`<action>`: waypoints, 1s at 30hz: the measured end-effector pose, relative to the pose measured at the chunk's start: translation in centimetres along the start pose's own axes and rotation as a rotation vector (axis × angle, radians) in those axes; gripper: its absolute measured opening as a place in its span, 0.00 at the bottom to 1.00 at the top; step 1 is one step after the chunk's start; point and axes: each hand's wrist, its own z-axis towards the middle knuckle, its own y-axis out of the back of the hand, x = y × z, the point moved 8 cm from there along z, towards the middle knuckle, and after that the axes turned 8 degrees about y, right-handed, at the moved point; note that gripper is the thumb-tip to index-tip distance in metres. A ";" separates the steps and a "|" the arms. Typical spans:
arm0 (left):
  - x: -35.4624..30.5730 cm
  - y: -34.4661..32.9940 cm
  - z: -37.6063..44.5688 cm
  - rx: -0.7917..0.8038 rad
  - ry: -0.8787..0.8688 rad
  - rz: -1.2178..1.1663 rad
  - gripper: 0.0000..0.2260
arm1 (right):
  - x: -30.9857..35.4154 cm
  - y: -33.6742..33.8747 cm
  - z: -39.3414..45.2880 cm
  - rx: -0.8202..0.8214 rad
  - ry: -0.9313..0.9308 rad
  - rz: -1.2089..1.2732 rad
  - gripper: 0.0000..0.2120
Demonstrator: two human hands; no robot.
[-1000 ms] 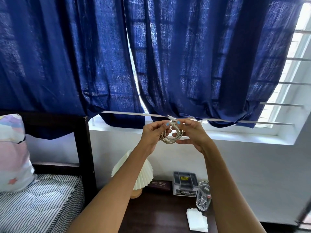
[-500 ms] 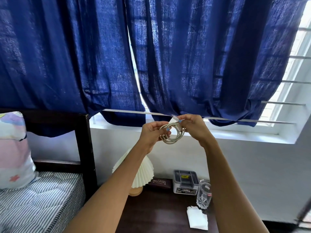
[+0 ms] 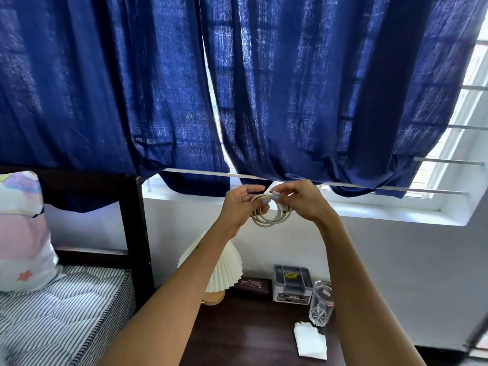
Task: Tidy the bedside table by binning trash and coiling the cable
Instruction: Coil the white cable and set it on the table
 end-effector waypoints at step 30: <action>-0.3 1.1 -0.2 -0.190 -0.087 -0.009 0.06 | -2.3 -2.0 -0.5 -0.119 -0.217 0.752 0.08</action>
